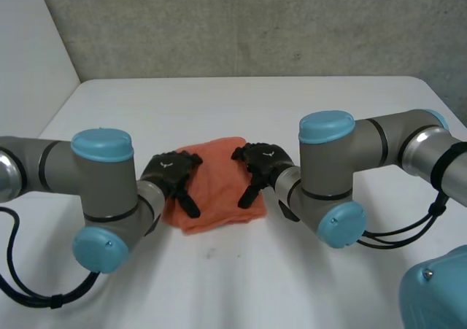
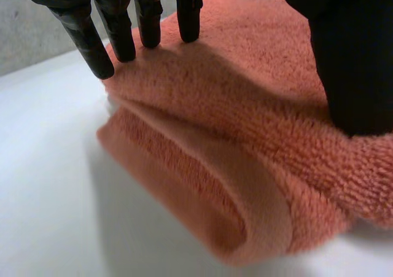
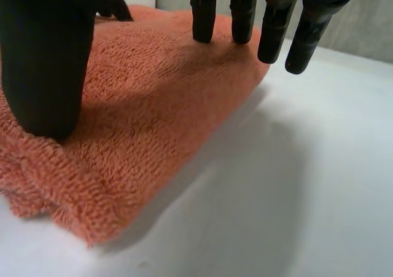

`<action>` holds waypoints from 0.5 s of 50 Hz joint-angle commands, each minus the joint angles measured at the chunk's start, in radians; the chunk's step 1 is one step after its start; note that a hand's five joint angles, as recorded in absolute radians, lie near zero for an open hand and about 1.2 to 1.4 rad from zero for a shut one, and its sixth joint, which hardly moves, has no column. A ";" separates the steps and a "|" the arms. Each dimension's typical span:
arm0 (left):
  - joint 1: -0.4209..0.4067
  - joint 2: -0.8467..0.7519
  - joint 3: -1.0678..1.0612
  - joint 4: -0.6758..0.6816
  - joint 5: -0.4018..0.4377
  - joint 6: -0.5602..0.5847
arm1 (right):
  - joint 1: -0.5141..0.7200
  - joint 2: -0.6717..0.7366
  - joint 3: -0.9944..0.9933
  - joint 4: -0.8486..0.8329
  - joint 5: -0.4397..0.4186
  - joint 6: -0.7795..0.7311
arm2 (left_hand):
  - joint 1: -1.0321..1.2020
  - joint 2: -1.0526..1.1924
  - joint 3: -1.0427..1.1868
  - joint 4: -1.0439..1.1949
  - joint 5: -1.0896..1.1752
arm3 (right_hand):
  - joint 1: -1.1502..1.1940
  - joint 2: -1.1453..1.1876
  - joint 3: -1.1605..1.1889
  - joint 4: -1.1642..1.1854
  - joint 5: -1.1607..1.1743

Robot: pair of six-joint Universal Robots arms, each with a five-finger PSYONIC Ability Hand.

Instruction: Fold the laundry

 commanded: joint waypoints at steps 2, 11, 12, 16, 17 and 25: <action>0.002 0.125 -0.026 -0.045 -0.007 0.029 | 0.001 -0.073 -0.038 0.060 -0.008 0.000 | -0.020 -0.021 -0.030 -0.025 -0.039 | -0.027 -0.040 -0.035 -0.055 -0.061; 0.036 0.397 -0.011 -0.045 -0.006 0.027 | -0.060 -0.377 0.071 0.011 0.021 0.003 | -0.023 -0.024 -0.033 -0.028 -0.042 | -0.027 -0.040 -0.035 -0.055 -0.061; 0.043 0.418 -0.009 -0.047 -0.007 0.026 | -0.086 -0.449 0.121 -0.018 0.034 -0.003 | -0.023 -0.024 -0.033 -0.028 -0.042 | -0.027 -0.040 -0.035 -0.055 -0.061; 0.100 0.560 -0.005 -0.077 -0.003 0.021 | -0.151 -0.583 0.227 -0.081 0.061 -0.011 | -0.023 -0.024 -0.033 -0.028 -0.042 | -0.027 -0.040 -0.035 -0.055 -0.061; 0.117 0.594 -0.003 -0.100 0.005 0.021 | -0.180 -0.643 0.279 -0.110 0.067 -0.018 | -0.020 -0.021 -0.031 -0.025 -0.040 | -0.027 -0.040 -0.035 -0.055 -0.061; 0.154 0.633 0.023 -0.224 0.128 0.020 | -0.257 -0.802 0.469 -0.180 0.055 -0.083 | -0.023 -0.024 -0.033 -0.028 -0.042 | -0.027 -0.040 -0.035 -0.055 -0.061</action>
